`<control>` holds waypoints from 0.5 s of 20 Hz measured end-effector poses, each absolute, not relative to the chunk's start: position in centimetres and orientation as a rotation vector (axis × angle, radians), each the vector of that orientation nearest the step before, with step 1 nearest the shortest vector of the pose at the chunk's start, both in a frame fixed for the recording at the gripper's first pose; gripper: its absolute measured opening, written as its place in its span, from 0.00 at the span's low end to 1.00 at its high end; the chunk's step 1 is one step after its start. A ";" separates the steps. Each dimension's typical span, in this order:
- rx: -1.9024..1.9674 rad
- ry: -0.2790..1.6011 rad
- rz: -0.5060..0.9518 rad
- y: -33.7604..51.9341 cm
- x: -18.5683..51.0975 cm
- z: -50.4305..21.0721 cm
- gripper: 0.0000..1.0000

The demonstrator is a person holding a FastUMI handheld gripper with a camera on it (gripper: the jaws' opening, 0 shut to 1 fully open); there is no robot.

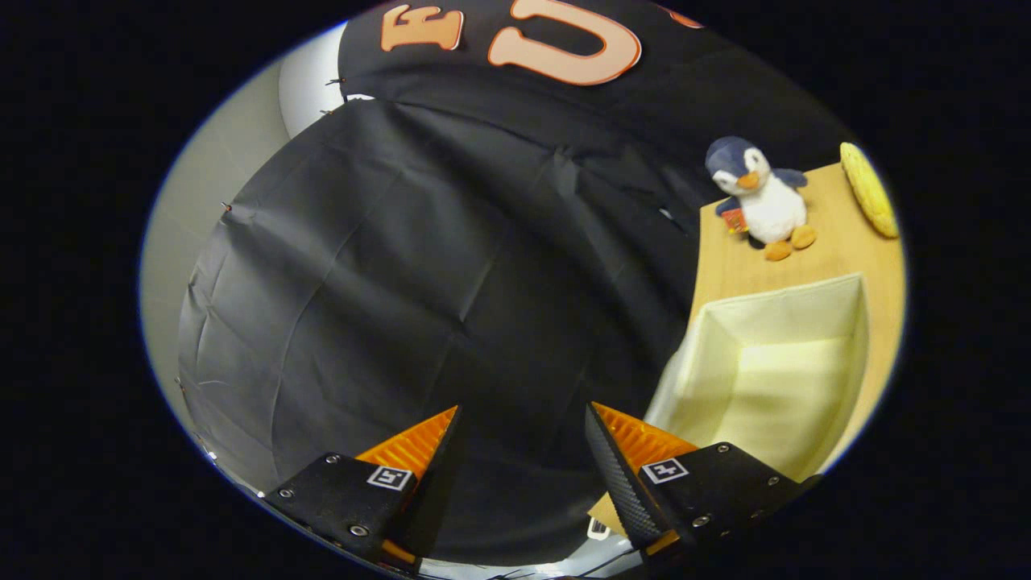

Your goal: Open the storage box then place both shoes into the box .Put the left shoe in first, then the right shoe, with the right side of both shoes facing outward in a uniform manner.

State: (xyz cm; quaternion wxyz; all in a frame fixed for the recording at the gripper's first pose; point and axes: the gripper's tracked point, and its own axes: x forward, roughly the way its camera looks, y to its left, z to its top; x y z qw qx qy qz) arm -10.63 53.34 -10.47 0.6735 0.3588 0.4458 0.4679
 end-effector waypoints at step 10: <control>0.569 0.954 0.710 33.1 -7.3 -20.4 0.93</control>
